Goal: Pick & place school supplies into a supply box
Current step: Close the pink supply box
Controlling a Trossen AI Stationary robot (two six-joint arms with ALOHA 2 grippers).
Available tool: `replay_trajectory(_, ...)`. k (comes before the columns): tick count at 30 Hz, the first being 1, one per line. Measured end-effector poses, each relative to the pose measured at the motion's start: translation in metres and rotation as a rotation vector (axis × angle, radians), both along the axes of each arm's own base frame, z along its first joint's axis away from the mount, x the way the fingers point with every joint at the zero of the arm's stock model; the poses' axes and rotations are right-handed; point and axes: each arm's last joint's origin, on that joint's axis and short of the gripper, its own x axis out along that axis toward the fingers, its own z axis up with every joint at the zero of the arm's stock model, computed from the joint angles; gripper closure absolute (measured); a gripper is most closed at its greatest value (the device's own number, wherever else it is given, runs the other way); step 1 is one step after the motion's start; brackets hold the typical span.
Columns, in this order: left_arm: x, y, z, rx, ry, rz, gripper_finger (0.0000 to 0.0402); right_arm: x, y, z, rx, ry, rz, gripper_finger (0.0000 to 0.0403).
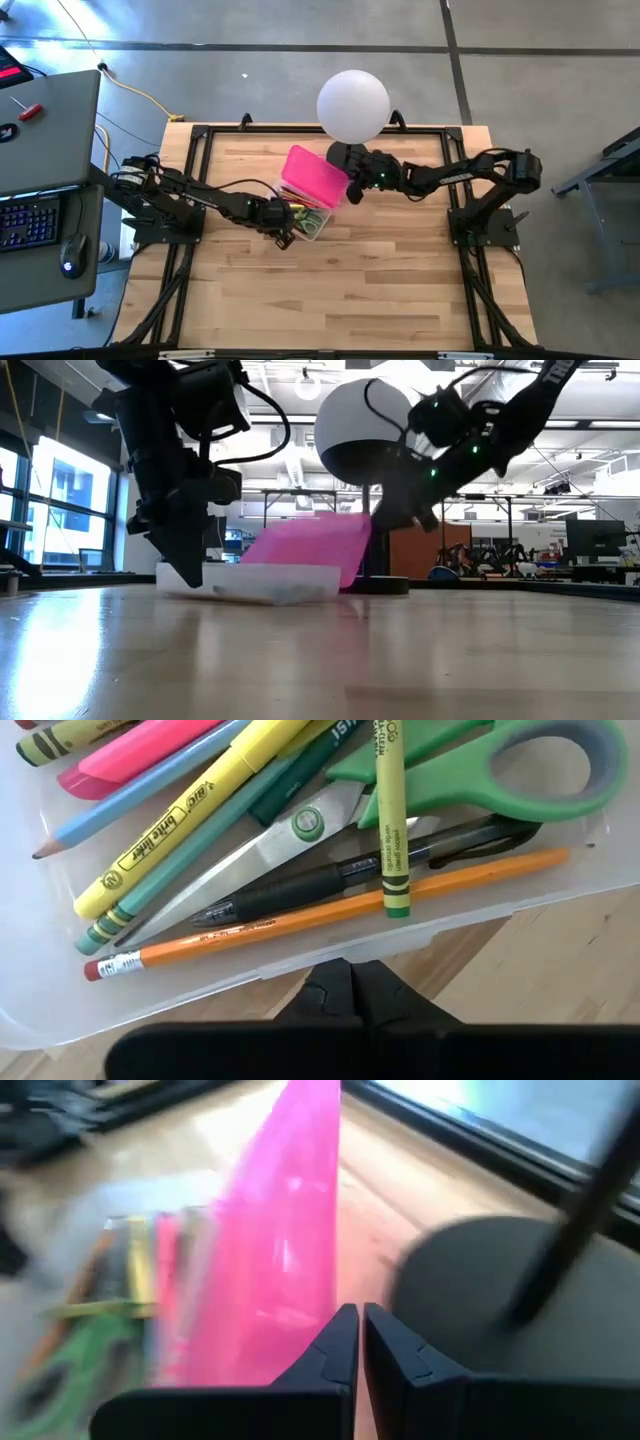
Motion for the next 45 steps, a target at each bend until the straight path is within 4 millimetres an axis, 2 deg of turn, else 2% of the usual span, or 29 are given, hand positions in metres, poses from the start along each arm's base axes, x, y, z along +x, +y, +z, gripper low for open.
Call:
replay_trajectory(6, 0.003, 0.002, 0.002, 0.037, -0.038, 0.029, 0.0379, 0.002, 0.023, 0.010, 0.030, -0.027, 0.187, 0.0402)
replay_trajectory(11, 0.006, 0.001, 0.003, 0.036, -0.068, 0.018, 0.0392, 0.005, 0.051, 0.008, -0.010, 0.009, 0.216, 0.0402)
replay_trajectory(17, 0.007, 0.001, 0.003, 0.018, -0.073, 0.011, 0.0376, 0.006, 0.075, 0.009, -0.054, 0.011, 0.235, 0.0402)
replay_trajectory(23, 0.001, -0.016, 0.007, -0.025, -0.068, -0.035, 0.0392, 0.006, 0.082, 0.010, -0.111, 0.009, 0.157, 0.0402)
replay_trajectory(27, -0.012, -0.037, 0.022, -0.048, -0.087, -0.037, 0.0379, 0.008, 0.081, 0.014, -0.104, -0.039, 0.165, 0.0403)
replay_trajectory(31, -0.032, -0.049, 0.043, 0.031, -0.148, 0.015, 0.0388, 0.011, 0.081, 0.021, -0.107, -0.118, 0.163, 0.0403)
replay_trajectory(35, -0.039, -0.042, 0.061, 0.154, -0.264, 0.091, 0.0391, 0.019, 0.082, 0.023, -0.096, -0.175, 0.182, 0.0403)
replay_trajectory(38, -0.036, -0.033, 0.068, 0.216, -0.312, 0.113, 0.0379, 0.032, 0.089, 0.021, -0.085, -0.170, 0.200, 0.0403)
replay_trajectory(45, -0.026, 0.010, 0.056, 0.215, -0.199, 0.167, 0.0392, 0.068, 0.103, 0.010, -0.096, -0.089, 0.239, 0.0403)
